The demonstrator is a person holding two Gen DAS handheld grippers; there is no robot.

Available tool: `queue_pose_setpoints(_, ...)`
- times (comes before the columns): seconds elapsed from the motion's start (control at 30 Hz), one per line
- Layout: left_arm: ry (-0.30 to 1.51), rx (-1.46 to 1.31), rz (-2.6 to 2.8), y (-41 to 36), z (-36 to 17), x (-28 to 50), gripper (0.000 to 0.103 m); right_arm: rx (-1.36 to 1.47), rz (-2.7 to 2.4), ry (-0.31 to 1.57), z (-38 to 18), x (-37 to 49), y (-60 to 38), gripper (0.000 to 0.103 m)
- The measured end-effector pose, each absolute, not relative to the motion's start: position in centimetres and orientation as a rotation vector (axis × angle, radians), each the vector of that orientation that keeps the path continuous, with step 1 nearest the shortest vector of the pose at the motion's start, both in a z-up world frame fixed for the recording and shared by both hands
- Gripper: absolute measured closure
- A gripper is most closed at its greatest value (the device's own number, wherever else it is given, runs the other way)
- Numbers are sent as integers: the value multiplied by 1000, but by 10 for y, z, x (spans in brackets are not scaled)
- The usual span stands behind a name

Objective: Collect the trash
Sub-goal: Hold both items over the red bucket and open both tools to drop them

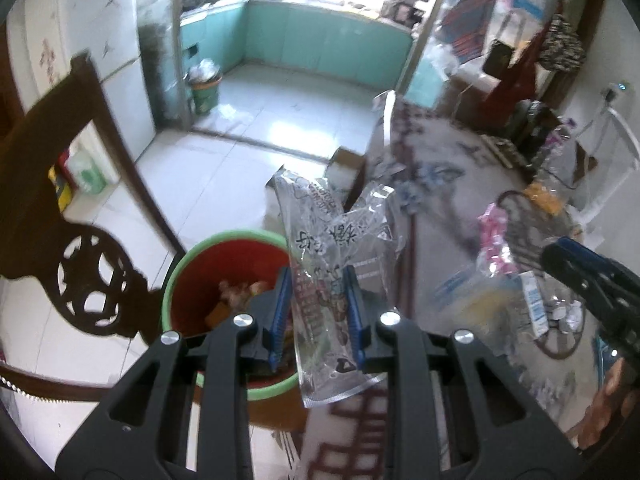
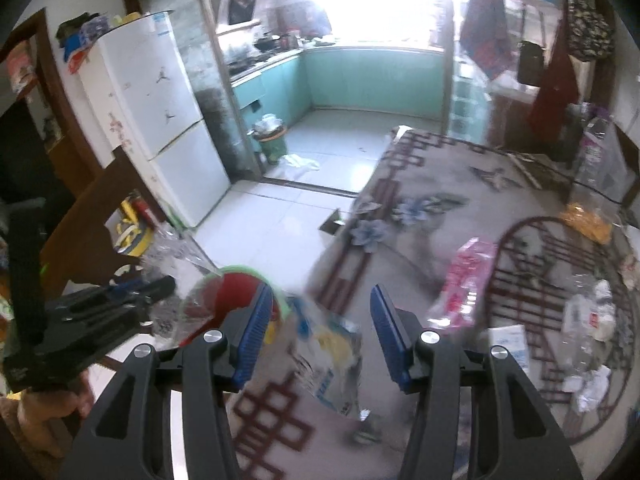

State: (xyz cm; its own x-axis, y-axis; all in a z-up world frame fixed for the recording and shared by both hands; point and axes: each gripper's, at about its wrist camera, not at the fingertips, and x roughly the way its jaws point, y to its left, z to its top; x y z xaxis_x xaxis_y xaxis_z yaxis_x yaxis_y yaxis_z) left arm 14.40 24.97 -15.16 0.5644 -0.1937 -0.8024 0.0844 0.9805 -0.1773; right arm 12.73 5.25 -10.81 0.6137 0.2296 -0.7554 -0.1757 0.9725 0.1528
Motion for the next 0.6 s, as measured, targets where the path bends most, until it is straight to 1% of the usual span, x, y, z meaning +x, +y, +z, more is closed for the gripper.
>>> queue_pose_setpoints(0.27,970,-118,-93,281,-160,162,78,38,302,899,-118,153,86,55)
queue_pose_setpoints(0.3,971,-119,-87,285,-161,165,78,21,307,910,-120,156,89,53)
queue_pose_setpoints(0.33,970,-123,-80,289,-161,167,78,-12,312,947,-127,160,93,34)
queue_pose_setpoints(0.4,971,-134,-72,295,-163,172,78,-61,312,1029,-152,164,94,10)
queue_pose_setpoints(0.57,973,-152,-71,300,-165,179,78,-123,231,1210,-231,169,90,11)
queue_pose_setpoints(0.6,974,-155,-72,300,-165,180,78,-132,218,1237,-244,171,90,12)
